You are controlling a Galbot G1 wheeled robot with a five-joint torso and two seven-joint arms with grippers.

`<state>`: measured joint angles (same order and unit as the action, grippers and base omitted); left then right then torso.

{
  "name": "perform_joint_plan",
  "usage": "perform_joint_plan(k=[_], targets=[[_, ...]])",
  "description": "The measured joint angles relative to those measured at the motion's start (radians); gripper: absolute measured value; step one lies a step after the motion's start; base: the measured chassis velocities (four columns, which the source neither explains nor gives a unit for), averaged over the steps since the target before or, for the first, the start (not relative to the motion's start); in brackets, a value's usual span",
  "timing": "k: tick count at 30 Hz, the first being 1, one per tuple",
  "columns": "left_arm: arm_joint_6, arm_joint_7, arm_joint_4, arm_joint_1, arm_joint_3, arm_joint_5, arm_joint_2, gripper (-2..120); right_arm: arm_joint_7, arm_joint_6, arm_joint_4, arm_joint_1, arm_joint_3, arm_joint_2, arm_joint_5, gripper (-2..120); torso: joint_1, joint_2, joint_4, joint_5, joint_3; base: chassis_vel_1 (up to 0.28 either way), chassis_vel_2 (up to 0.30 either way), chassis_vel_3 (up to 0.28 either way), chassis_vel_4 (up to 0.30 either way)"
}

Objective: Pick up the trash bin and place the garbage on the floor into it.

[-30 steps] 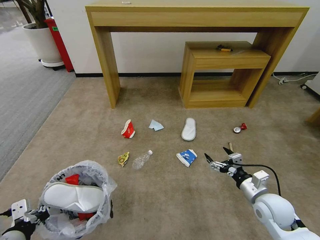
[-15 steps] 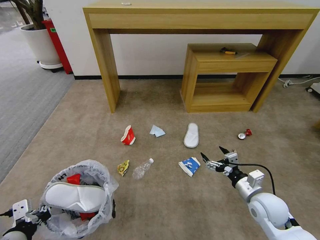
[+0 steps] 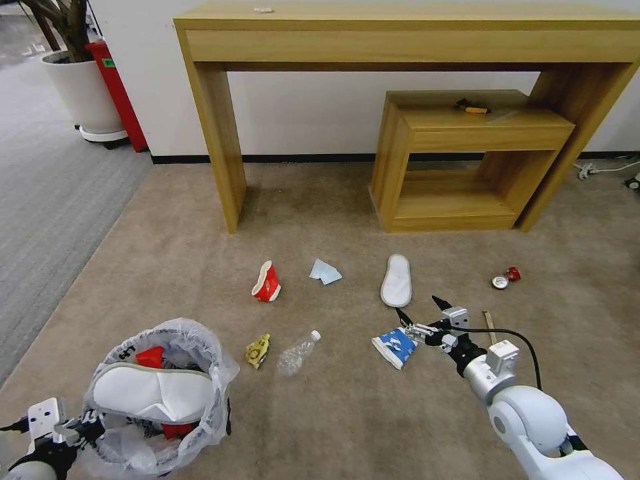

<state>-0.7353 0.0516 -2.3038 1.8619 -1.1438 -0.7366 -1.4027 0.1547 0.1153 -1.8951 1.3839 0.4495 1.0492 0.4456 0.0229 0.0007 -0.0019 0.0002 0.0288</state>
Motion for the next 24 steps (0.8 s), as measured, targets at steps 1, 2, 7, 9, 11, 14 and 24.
perform_joint_plan(k=[1, 2, 7, 9, 11, 14, 24], targets=[[0.000, 0.000, -0.001, 0.000, 0.000, 0.000, 0.000, 0, 0.000, 0.000, 0.003, -0.001, -0.007, 0.004, -0.010, 100, 0.000, 0.000, -0.0001, -0.0001, 0.000, -0.021, 0.177, 0.028, -0.194], [0.000, 0.000, -0.001, 0.000, 0.000, 0.000, 0.000, 0, 0.000, 0.000, 0.003, -0.001, -0.007, 0.004, -0.010, 100, 0.000, 0.000, -0.0001, -0.0001, 0.000, -0.021, 0.177, 0.028, -0.194], [0.000, 0.000, -0.003, 0.001, -0.005, -0.003, 0.002, 0, -0.001, 0.002, 0.008, -0.003, -0.033, 0.015, -0.027, 100, 0.000, 0.000, -0.0001, 0.0000, 0.000, -0.015, 0.200, 0.029, -0.200], [0.000, 0.000, 0.000, 0.001, -0.007, -0.005, 0.002, 0, -0.001, 0.002, 0.011, -0.003, -0.050, 0.020, -0.039, 100, 0.000, 0.000, 0.0000, 0.0000, 0.000, -0.018, 0.189, 0.025, -0.202], [0.000, 0.000, 0.003, 0.002, -0.008, -0.005, 0.002, 0, -0.001, 0.003, 0.013, -0.003, -0.059, 0.023, -0.044, 100, 0.000, 0.000, -0.0001, 0.0000, 0.000, -0.013, 0.189, 0.026, -0.209], [0.000, 0.000, 0.007, 0.003, -0.010, -0.007, 0.001, 0, -0.003, 0.004, 0.018, -0.004, -0.076, 0.030, -0.051, 100, 0.000, 0.000, -0.0001, -0.0001, 0.000, -0.008, 0.205, -0.011, -0.210], [0.000, -0.011, 0.027, 0.008, -0.032, -0.016, 0.005, 0, -0.134, 0.131, 0.093, -0.033, -0.256, 0.046, 0.003, 100, 0.000, 0.000, 0.0000, -0.0001, 0.000, -0.002, 0.147, -0.001, -0.138]])
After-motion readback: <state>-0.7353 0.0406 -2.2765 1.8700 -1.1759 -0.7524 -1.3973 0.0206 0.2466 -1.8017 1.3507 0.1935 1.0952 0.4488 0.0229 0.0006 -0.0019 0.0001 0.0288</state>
